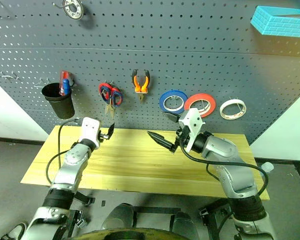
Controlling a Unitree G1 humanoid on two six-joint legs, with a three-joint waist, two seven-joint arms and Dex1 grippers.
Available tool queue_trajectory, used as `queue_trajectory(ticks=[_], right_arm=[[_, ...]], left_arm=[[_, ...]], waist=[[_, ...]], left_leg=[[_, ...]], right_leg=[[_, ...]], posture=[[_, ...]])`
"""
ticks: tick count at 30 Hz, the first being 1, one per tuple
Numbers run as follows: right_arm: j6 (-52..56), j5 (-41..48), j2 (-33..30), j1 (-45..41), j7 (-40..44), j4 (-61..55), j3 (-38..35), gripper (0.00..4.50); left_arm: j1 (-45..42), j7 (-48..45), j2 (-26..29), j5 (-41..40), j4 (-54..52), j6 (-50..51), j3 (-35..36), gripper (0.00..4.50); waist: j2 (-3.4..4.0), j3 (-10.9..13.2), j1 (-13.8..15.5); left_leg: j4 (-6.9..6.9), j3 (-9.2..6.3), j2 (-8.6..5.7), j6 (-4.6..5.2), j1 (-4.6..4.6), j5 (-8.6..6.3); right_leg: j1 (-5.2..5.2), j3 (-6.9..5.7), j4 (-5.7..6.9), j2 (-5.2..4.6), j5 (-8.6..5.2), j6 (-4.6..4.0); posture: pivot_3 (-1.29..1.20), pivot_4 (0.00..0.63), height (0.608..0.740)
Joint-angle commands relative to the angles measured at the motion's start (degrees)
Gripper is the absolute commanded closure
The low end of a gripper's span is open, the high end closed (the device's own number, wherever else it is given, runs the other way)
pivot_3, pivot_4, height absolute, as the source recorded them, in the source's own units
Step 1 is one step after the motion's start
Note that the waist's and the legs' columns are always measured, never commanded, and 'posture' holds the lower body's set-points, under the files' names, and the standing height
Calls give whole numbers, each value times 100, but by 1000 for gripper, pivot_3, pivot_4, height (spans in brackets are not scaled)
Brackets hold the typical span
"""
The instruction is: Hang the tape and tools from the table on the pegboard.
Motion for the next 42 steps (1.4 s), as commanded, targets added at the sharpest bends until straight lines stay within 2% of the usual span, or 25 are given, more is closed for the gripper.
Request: queue_trajectory(ticks=[1,6,12,21,26,33,42], right_arm=[[115,129,-34,65,-34,-369,-9,0],[404,297,-140,310,-32,-748,-68,0],[758,491,-266,578,-181,-1192,-123,0],[1156,790,-470,826,-356,-1626,-199,0],[1247,884,-555,912,-345,-1698,-233,0],[1357,991,-676,868,-260,-1690,-224,0],[1546,1192,-870,929,-137,-1752,-236,0]], left_arm=[[-87,-468,415,-609,-363,1140,497,448],[-368,-813,864,-919,-44,2093,739,448],[-760,-1252,1344,-980,774,2318,797,448],[-1191,-1611,1911,-932,1715,2245,833,448],[-947,-1468,2001,-968,1389,2354,1007,448],[-293,-1342,2101,-1270,201,2959,1545,448],[14,-1223,2327,-1243,363,3214,1844,448]], waist=[[-1,0,-4],[-1,7,-43],[2,100,-142],[-14,405,-353],[-18,521,-386],[-27,567,-399],[-37,821,-420]], left_leg=[[1,-1,0,0,0,0],[2,-1,0,0,7,0],[-4,-2,1,0,4,0],[-14,-3,2,0,-5,0],[-20,-2,3,2,-7,-1],[-27,-2,5,7,-9,-4],[-28,-3,6,7,-16,-4]], right_leg=[[0,0,1,0,0,0],[-1,0,1,0,-2,0],[-17,-1,0,0,-5,0],[-30,0,-2,-1,-10,3],[-35,0,-1,-1,-19,0],[-39,0,-3,-3,-27,1],[-48,0,-2,-3,-31,6]], posture=[[397,7,720],[375,46,720],[344,98,720],[324,154,720],[331,163,720],[355,167,720],[363,209,720]])
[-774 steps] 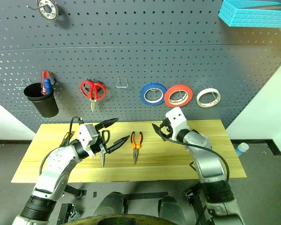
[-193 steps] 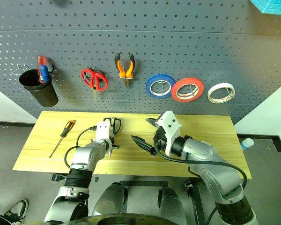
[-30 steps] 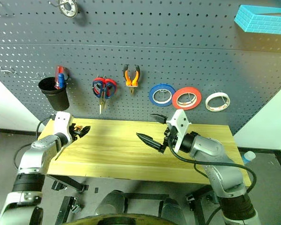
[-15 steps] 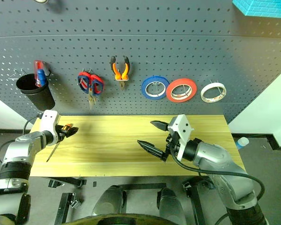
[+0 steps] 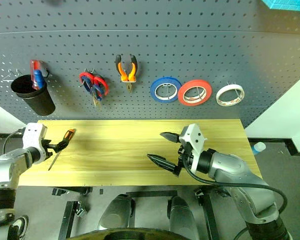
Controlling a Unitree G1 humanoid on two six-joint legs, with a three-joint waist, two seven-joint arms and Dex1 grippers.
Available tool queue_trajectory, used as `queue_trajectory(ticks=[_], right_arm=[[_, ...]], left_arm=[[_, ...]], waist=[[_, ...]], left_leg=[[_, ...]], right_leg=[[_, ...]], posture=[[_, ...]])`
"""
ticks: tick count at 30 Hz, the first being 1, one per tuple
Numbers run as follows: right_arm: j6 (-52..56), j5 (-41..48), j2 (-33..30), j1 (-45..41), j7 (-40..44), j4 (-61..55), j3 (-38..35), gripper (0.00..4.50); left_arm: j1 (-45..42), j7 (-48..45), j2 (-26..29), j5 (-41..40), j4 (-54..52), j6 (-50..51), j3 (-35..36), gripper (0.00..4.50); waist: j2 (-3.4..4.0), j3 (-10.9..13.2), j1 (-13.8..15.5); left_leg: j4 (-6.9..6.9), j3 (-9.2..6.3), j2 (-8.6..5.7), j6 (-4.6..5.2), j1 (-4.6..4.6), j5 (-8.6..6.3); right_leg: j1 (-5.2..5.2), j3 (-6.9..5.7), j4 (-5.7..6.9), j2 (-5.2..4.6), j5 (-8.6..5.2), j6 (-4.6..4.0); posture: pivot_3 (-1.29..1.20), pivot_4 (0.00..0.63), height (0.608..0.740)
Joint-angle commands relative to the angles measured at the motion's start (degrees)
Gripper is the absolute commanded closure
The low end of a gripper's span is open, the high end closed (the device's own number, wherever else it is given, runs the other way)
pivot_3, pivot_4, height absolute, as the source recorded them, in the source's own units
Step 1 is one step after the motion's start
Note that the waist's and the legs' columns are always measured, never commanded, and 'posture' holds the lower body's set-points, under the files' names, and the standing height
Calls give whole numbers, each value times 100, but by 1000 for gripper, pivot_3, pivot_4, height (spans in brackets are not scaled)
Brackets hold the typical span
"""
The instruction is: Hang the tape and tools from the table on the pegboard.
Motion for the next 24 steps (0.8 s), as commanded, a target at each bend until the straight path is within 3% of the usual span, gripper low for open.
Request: queue_trajectory(ticks=[1,12,24], right_arm=[[62,214,-87,38,51,-297,-77,0],[301,517,-350,317,-8,-583,-246,0],[486,768,-577,627,-95,-828,-459,0]], left_arm=[[-77,31,218,29,224,-65,214,448],[-787,-94,328,176,1437,-450,3,448],[-1845,-100,380,359,3141,-963,-139,448]], waist=[[-2,58,-2],[3,193,41],[-4,315,69]], left_leg=[[0,0,0,0,-2,0],[7,0,0,-1,-88,0],[3,-1,-1,-1,-91,0]], right_leg=[[-2,0,0,0,0,0],[-82,-1,5,-1,0,-1],[-85,-4,3,-1,-1,-2]], posture=[[361,212,720],[338,239,720],[312,261,720]])
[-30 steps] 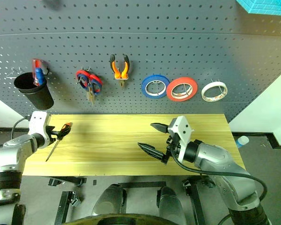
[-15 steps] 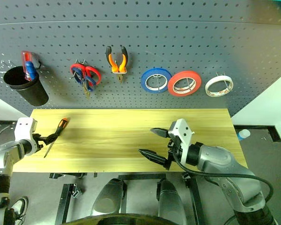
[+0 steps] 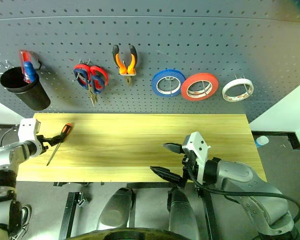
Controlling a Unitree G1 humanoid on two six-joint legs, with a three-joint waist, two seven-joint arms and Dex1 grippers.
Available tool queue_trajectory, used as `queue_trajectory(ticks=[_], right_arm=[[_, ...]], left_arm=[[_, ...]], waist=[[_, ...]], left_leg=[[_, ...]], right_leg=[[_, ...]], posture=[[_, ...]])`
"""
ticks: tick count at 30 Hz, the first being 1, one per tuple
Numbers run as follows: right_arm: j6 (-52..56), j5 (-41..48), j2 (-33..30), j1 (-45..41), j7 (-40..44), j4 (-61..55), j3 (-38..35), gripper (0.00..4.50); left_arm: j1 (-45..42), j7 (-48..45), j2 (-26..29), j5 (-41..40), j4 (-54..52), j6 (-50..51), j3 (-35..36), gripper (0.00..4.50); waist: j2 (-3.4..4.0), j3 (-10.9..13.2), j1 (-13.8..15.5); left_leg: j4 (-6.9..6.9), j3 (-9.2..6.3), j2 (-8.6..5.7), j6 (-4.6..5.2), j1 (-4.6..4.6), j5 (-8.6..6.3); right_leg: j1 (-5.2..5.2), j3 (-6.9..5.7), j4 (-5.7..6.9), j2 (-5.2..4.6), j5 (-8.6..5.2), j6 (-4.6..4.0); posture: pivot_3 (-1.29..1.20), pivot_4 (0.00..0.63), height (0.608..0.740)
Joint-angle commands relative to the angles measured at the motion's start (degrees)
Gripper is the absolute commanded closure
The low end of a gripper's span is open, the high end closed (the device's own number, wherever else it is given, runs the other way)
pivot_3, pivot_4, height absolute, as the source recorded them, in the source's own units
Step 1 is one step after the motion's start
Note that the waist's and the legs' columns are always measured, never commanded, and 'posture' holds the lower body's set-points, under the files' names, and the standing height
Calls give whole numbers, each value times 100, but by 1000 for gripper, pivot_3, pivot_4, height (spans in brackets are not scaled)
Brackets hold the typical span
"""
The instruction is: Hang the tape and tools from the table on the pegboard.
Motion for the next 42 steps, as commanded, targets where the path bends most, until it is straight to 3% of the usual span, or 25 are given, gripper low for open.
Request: queue_trajectory(ticks=[1,11,24,32,35,42], right_arm=[[22,182,-98,111,-13,-312,-182,0],[152,491,-348,487,-104,-610,-545,0],[486,1371,-896,1372,-197,-1193,-1727,0],[517,1812,-1127,1947,-242,-1437,-2342,0],[496,1835,-1166,1956,-279,-1405,-2337,0],[490,1899,-1178,1846,-456,-1406,-2217,0]], left_arm=[[-296,-7,178,128,511,-305,-21,448],[-1075,-72,153,332,1917,-878,-198,448],[-1113,-149,-72,377,2273,-1039,-306,448],[-1001,-127,-260,398,2118,-973,-361,448],[-865,-170,-264,379,1923,-911,-354,994],[-715,-114,-196,376,1779,-852,-292,3304]], waist=[[0,19,0],[-4,80,-16],[-20,251,-157],[19,310,-241],[28,324,-330],[36,346,-450]], left_leg=[[0,0,0,0,0,0],[-4,0,0,1,-1,0],[-3,-1,0,1,-5,-1],[-2,-2,0,1,-4,-1],[-2,-2,-1,0,-4,0],[-2,-4,-2,-1,-7,0]], right_leg=[[0,0,-1,0,0,0],[-2,-4,-1,-1,1,1],[-2,-4,-1,-5,1,3],[-1,-5,2,-6,1,4],[-1,-4,1,-8,-1,7],[-1,-5,2,-11,3,32]], posture=[[308,262,720],[270,274,720],[184,317,720],[168,328,720],[172,328,720],[171,332,720]])
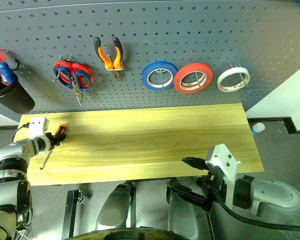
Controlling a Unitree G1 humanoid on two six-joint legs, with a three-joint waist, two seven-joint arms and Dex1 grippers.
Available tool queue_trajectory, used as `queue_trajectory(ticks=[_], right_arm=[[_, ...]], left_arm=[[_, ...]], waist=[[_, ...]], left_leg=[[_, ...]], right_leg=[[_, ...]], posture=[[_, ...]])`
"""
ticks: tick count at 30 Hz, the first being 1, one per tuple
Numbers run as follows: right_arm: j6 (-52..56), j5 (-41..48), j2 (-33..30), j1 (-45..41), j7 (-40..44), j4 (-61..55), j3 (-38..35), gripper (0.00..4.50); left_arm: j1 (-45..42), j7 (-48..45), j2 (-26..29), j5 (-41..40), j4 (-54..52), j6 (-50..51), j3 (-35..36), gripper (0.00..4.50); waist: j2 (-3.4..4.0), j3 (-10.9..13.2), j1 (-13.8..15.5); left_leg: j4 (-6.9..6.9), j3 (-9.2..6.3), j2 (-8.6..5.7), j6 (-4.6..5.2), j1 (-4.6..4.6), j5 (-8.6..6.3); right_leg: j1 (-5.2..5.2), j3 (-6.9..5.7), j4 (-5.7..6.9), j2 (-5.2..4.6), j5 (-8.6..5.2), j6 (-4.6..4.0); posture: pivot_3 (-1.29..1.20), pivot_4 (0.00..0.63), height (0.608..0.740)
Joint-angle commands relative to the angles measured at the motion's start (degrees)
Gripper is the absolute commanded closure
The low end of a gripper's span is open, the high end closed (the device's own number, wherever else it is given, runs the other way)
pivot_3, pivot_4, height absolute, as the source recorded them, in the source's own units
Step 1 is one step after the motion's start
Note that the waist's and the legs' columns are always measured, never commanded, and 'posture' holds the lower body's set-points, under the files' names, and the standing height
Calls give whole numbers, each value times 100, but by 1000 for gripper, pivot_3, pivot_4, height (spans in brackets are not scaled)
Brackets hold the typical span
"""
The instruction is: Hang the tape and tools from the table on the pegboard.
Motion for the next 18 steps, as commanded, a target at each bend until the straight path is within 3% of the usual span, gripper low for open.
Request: queue_trajectory(ticks=[1,9,18], right_arm=[[-43,144,-22,7,-70,-150,3,0],[-83,80,1,-8,-156,-137,85,0],[-322,-571,229,-772,-216,332,1051,0]], left_arm=[[141,-8,-2,6,1,106,-12,3602],[293,-101,-34,-33,-384,240,-32,3639],[1529,-320,-232,-364,-2768,473,87,3639]], waist=[[1,2,-33],[3,25,-58],[-18,23,-43]], left_leg=[[0,0,-1,0,0,0],[-1,0,0,-1,1,0],[-1,0,2,-29,-6,14]], right_leg=[[0,0,0,-1,0,2],[-1,0,0,-1,-2,7],[-5,-3,-1,-2,-1,14]], posture=[[171,332,720],[172,327,720],[242,260,720]])
